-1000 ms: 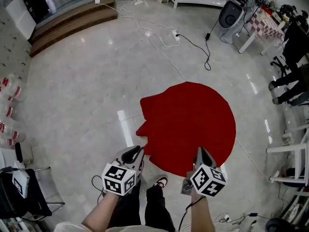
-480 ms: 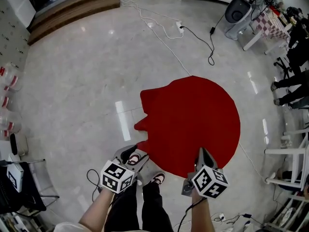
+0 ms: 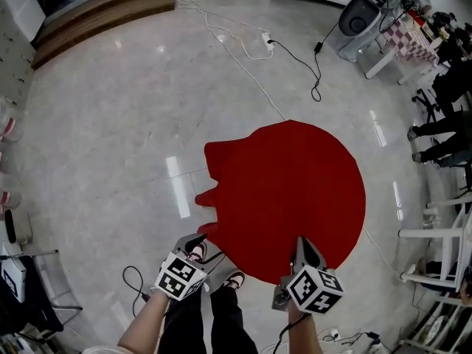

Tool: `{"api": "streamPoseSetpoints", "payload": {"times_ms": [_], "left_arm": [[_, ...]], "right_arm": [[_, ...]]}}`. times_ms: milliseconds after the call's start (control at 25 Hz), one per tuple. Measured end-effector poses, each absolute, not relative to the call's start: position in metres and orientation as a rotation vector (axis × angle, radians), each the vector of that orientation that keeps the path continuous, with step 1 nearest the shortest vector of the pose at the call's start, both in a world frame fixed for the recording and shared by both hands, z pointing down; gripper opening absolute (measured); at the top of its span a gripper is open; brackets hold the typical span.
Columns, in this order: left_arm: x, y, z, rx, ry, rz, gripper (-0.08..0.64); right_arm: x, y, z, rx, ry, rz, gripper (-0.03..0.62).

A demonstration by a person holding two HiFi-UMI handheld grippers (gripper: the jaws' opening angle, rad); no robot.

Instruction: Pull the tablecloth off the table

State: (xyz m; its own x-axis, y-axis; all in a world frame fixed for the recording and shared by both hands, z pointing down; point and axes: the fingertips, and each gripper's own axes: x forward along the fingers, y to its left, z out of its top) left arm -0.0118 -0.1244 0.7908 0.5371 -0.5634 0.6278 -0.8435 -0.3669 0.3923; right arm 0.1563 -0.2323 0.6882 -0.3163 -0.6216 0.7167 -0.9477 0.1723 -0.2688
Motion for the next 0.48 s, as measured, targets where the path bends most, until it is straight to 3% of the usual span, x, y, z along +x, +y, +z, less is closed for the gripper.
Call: {"api": "streamPoseSetpoints", "payload": {"times_ms": [480], "left_arm": [[0.001, -0.149, 0.812, 2.174, -1.069, 0.580, 0.275]], "right_arm": [[0.157, -0.225, 0.693, 1.483, -1.986, 1.004, 0.025]]}}
